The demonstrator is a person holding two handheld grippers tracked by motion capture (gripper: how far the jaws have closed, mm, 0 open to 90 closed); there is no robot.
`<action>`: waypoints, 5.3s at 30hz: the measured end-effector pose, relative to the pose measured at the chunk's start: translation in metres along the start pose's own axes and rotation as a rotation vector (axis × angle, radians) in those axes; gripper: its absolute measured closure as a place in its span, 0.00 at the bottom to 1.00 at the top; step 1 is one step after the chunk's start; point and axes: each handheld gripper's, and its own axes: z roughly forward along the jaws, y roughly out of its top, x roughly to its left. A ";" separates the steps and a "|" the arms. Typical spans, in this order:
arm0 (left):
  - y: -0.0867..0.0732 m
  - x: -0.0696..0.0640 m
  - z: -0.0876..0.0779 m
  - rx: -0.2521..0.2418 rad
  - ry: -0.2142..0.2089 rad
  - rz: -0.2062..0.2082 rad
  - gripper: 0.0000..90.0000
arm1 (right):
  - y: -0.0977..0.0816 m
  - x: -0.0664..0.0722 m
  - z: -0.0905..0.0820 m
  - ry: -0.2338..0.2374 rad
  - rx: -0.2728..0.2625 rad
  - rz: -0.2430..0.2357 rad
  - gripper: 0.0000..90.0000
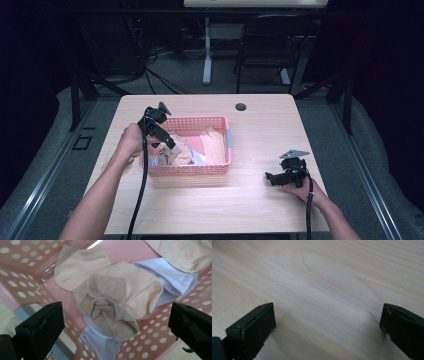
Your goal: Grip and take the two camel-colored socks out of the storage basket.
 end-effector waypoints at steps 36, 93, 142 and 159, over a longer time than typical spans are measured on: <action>-0.015 0.002 0.058 0.116 0.001 -0.035 0.84 | 0.000 0.000 0.000 0.001 -0.001 0.000 0.00; 0.007 -0.012 -0.039 0.008 0.048 0.070 0.87 | -0.001 0.000 -0.001 -0.002 -0.001 0.000 0.00; -0.103 0.088 -0.059 -0.017 0.137 -0.205 0.87 | -0.001 0.000 0.000 -0.004 0.000 0.003 0.00; -0.127 0.099 0.025 0.020 0.078 -0.282 0.85 | -0.001 0.000 0.000 -0.004 0.000 0.003 0.00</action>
